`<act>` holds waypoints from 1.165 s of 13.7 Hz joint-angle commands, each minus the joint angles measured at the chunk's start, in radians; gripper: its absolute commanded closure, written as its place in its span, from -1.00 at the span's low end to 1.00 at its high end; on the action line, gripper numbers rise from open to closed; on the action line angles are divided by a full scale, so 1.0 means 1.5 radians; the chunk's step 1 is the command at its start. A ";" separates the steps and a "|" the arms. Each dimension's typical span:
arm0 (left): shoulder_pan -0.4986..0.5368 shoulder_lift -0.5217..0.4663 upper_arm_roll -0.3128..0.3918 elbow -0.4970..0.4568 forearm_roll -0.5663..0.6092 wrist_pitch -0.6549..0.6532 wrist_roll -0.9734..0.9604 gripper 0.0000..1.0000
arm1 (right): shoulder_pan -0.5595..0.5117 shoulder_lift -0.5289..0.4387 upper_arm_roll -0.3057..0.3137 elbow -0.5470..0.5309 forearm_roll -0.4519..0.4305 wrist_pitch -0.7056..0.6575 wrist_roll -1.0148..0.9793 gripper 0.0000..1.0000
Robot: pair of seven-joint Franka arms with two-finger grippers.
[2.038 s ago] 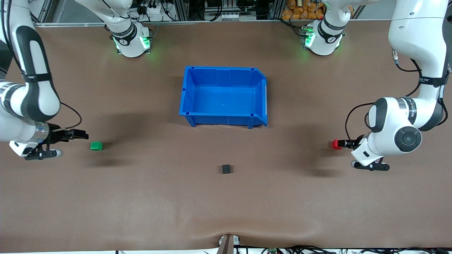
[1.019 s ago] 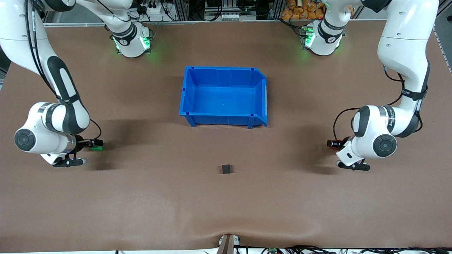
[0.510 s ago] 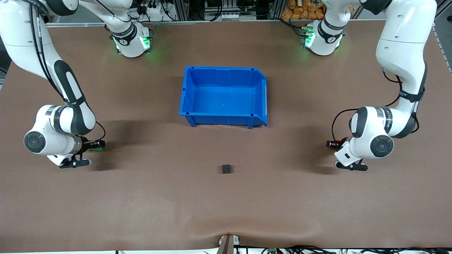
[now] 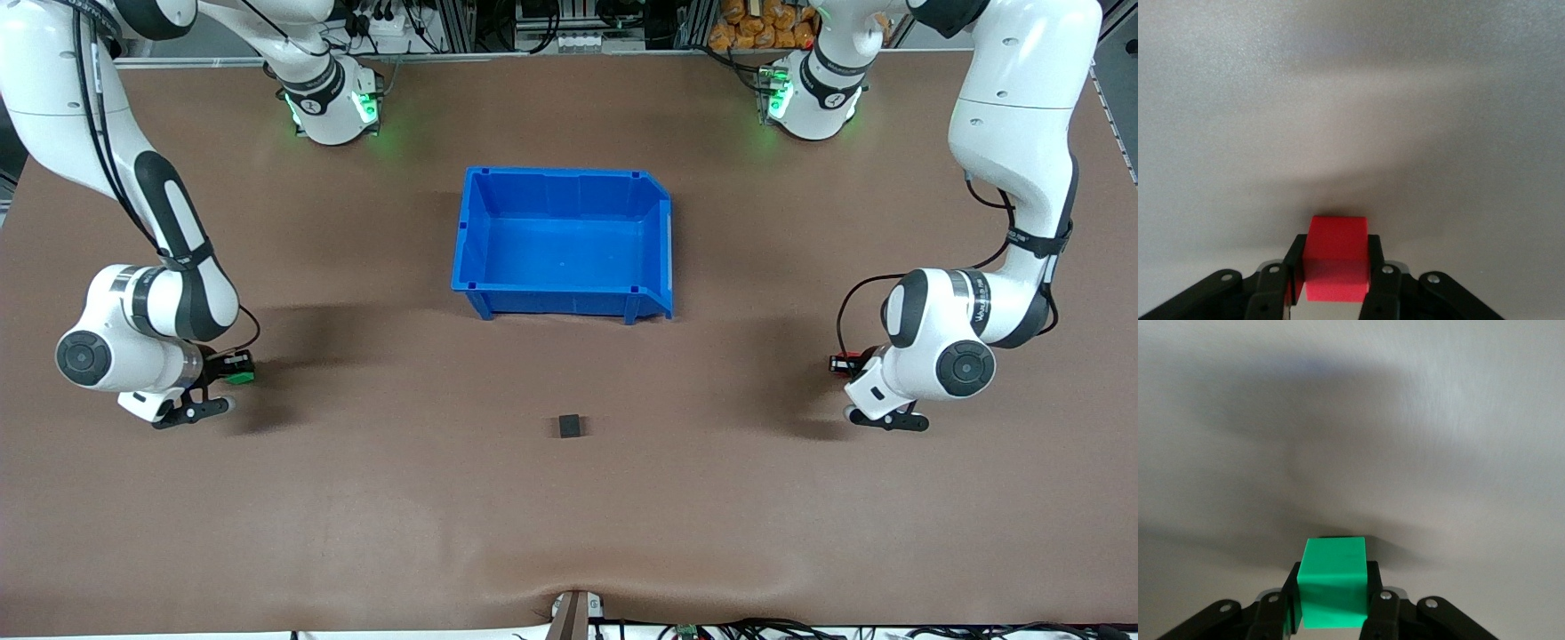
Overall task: Attach green and red cubes to black cube
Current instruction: 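Close the right gripper on the green cube while the left gripper grasps red, then carry the green cube with the right gripper while the left gripper carries red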
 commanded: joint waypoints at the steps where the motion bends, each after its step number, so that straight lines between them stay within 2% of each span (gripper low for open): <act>1: 0.007 -0.003 -0.006 0.000 0.003 0.006 0.009 0.57 | 0.002 -0.004 0.006 0.045 -0.012 -0.010 -0.102 1.00; 3: 0.007 -0.006 -0.006 0.014 -0.015 0.004 -0.006 0.72 | 0.011 -0.001 0.009 0.081 -0.011 -0.010 -0.205 1.00; 6: 0.002 -0.006 -0.006 0.035 -0.091 -0.003 -0.075 0.89 | 0.036 0.001 0.009 0.126 -0.008 -0.008 -0.349 1.00; 11: -0.024 0.017 -0.006 0.105 -0.106 -0.004 -0.270 0.91 | 0.059 0.005 0.011 0.167 -0.004 -0.003 -0.577 1.00; 14: -0.052 0.018 -0.006 0.131 -0.111 -0.005 -0.371 1.00 | 0.084 0.009 0.014 0.184 -0.004 -0.003 -0.642 1.00; 15: -0.059 0.023 -0.007 0.133 -0.125 -0.005 -0.388 1.00 | 0.090 0.010 0.014 0.187 -0.004 -0.003 -0.649 1.00; 16: -0.059 0.027 -0.007 0.138 -0.172 -0.005 -0.397 1.00 | 0.094 0.010 0.017 0.190 -0.004 -0.003 -0.651 1.00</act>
